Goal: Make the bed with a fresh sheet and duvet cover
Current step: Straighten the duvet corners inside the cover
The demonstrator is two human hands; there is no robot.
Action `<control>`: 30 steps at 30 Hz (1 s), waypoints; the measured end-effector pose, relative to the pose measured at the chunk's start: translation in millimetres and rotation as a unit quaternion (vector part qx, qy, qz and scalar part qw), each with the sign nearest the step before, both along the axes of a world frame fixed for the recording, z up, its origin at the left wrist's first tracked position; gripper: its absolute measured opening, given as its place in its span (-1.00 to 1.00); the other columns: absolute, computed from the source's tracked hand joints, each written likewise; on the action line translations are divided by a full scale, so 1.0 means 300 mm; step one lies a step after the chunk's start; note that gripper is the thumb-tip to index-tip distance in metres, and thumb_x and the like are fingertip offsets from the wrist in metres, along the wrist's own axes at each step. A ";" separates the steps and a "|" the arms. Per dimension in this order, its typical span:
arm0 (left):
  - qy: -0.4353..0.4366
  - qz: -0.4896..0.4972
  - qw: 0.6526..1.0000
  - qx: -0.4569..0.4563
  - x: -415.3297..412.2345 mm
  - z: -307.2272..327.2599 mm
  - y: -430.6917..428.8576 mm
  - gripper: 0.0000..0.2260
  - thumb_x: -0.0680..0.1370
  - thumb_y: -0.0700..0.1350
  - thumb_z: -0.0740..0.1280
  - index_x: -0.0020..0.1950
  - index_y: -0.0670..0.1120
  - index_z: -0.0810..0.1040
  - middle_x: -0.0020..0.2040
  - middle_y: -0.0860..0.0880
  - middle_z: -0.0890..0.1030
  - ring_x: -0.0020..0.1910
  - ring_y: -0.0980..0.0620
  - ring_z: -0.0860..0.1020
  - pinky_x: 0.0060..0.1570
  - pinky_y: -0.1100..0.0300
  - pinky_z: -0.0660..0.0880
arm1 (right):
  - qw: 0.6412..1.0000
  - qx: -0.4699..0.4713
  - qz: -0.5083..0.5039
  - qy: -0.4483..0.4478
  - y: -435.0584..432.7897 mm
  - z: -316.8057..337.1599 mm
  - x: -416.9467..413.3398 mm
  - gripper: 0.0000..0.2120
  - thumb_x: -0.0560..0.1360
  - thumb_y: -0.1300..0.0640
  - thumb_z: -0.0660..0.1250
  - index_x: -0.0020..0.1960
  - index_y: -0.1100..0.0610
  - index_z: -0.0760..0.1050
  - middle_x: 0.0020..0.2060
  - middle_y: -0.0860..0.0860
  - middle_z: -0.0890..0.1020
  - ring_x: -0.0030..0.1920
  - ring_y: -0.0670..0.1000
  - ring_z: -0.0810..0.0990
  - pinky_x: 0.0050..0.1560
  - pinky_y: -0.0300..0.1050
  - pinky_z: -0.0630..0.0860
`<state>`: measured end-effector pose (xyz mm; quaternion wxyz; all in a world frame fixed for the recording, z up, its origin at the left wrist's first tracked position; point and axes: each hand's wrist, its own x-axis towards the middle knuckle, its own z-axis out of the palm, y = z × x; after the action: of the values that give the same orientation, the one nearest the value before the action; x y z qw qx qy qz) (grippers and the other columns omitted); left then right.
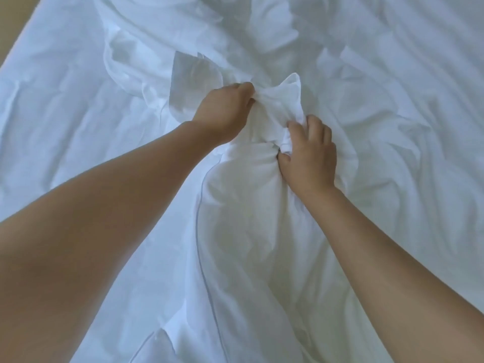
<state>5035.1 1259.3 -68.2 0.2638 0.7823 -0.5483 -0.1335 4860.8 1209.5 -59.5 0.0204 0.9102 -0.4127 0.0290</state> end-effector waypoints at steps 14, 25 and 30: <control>0.464 0.405 0.787 0.022 -0.242 -0.069 0.453 -0.44 0.49 0.09 0.37 0.40 -0.11 0.31 0.26 -0.07 0.38 0.24 -0.04 0.41 0.19 0.18 0.33 | 0.995 -0.013 0.067 -0.074 0.097 0.142 0.133 -0.55 0.30 0.29 0.44 0.18 0.24 0.50 0.06 0.23 0.54 -0.02 0.25 0.53 -0.28 0.00 0.45; 0.479 0.172 0.856 0.092 -0.627 0.233 0.426 -0.60 0.57 -0.03 0.20 -0.43 -0.10 0.22 -0.52 0.01 0.35 -0.50 0.04 0.34 -0.39 0.16 0.31 | 0.914 -0.145 0.357 0.130 0.173 0.219 0.094 -0.72 -0.09 0.25 0.53 -0.50 0.08 0.46 -0.56 -0.02 0.46 -0.54 0.04 0.48 -0.48 -0.33 0.13; 0.520 0.119 0.843 -0.071 -0.739 0.252 0.477 -0.76 0.44 -0.07 0.22 -0.35 -0.17 0.31 -0.43 -0.02 0.34 -0.43 0.06 0.29 -0.40 0.20 0.22 | 0.903 -0.121 0.406 0.065 0.329 0.333 -0.113 -0.74 -0.02 0.34 0.39 -0.46 0.13 0.35 -0.60 0.02 0.37 -0.62 0.05 0.37 -0.45 -0.30 0.04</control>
<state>4813.4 1402.4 7.5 0.5790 0.6366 -0.2417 -0.4484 4826.9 1308.3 40.4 0.1441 0.9892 0.0017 0.0252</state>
